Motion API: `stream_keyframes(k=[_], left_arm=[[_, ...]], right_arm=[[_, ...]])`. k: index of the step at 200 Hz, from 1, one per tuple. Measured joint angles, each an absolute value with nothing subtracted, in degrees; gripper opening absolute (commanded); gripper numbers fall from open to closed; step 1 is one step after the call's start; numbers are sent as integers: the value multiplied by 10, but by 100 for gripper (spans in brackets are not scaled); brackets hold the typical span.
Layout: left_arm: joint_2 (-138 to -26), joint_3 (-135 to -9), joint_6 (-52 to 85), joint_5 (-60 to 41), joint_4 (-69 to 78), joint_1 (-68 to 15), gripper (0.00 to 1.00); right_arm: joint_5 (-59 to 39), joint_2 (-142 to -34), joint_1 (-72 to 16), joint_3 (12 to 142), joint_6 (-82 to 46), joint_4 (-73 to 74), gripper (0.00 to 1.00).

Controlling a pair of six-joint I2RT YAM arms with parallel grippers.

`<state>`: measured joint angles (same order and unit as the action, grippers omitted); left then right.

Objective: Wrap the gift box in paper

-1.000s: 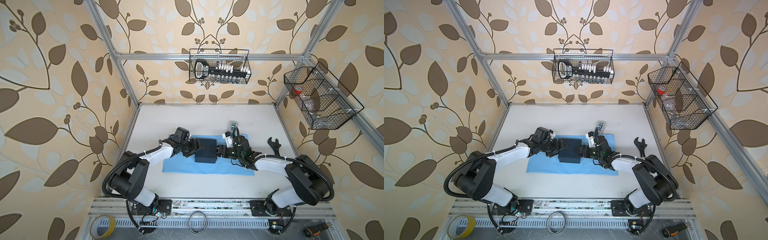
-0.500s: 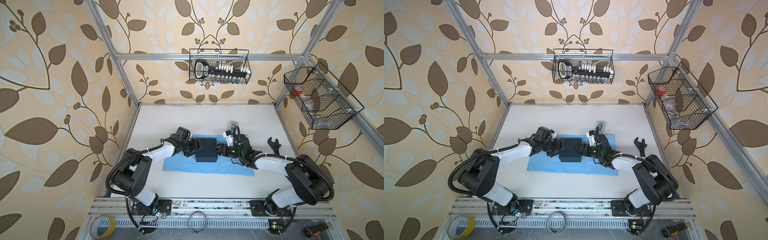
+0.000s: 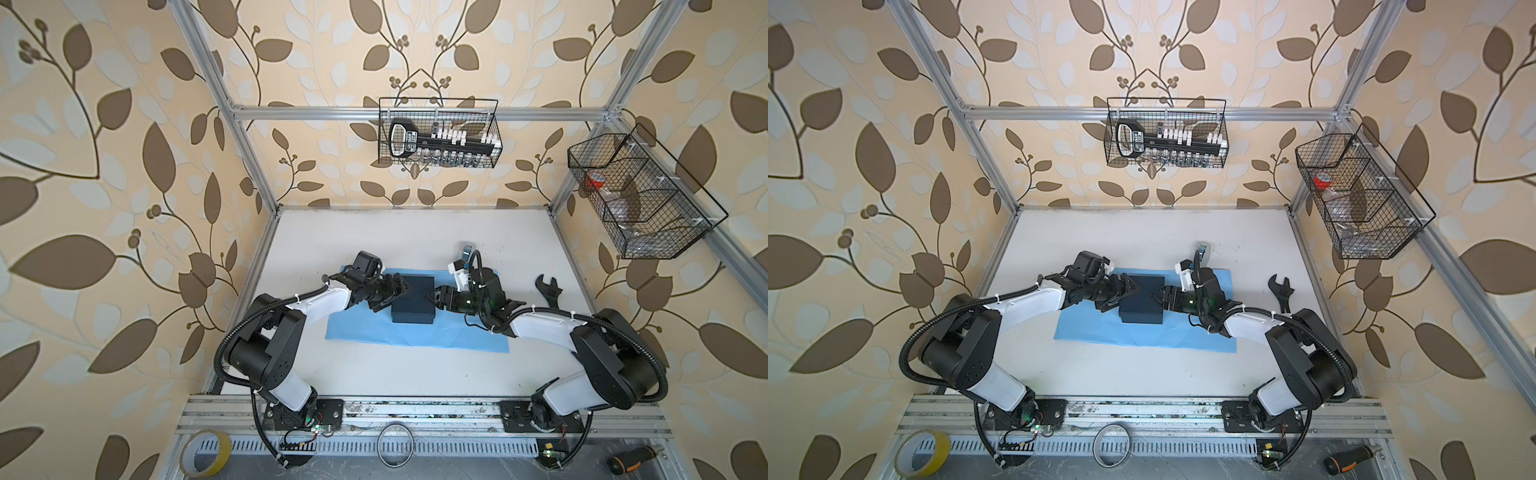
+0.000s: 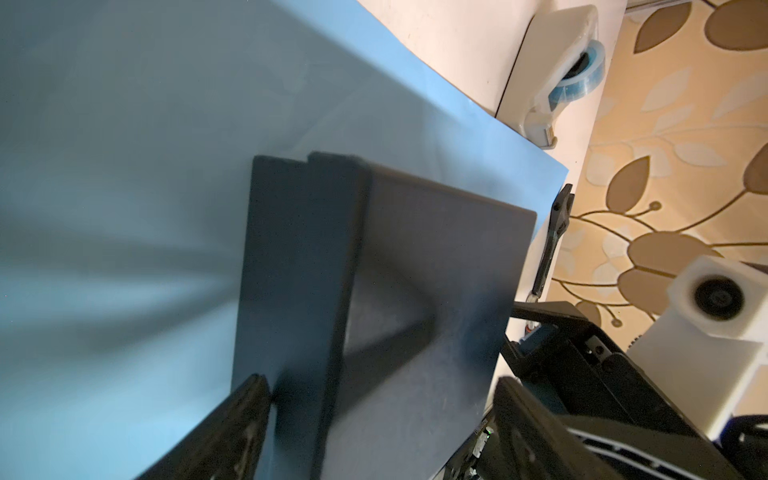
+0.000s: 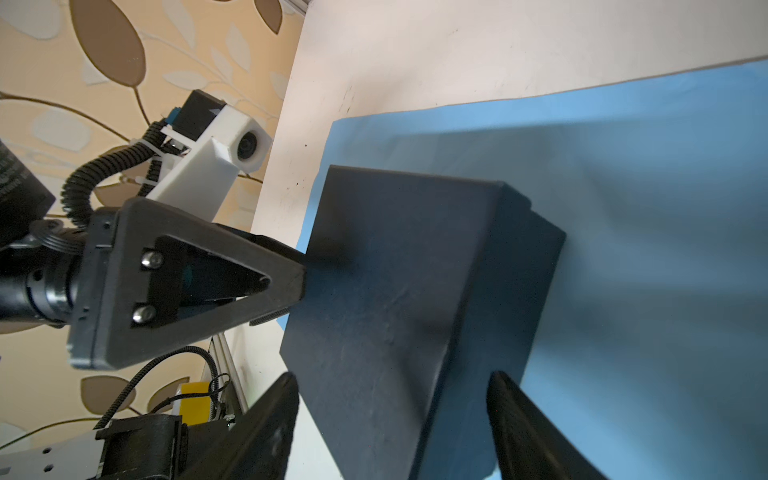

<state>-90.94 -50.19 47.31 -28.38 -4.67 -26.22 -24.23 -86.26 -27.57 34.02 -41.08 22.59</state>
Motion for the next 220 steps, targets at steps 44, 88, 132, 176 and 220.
stream_keyframes(k=[44,88,132,176,220], left_arm=[[-899,-507,454,-261,-74,-259,97],[-844,-485,454,-235,-79,-193,79],[-910,-484,452,-229,-70,-156,67],[-922,-439,453,-219,-46,-134,63],[-884,-373,452,-225,25,-92,63]], right_arm=[[-227,-817,-237,335,-384,177,84],[-177,-770,-166,319,-364,145,83],[-149,-830,-154,317,-366,144,75],[-153,-868,-158,307,-368,155,73],[-161,-886,-186,303,-378,184,71]])
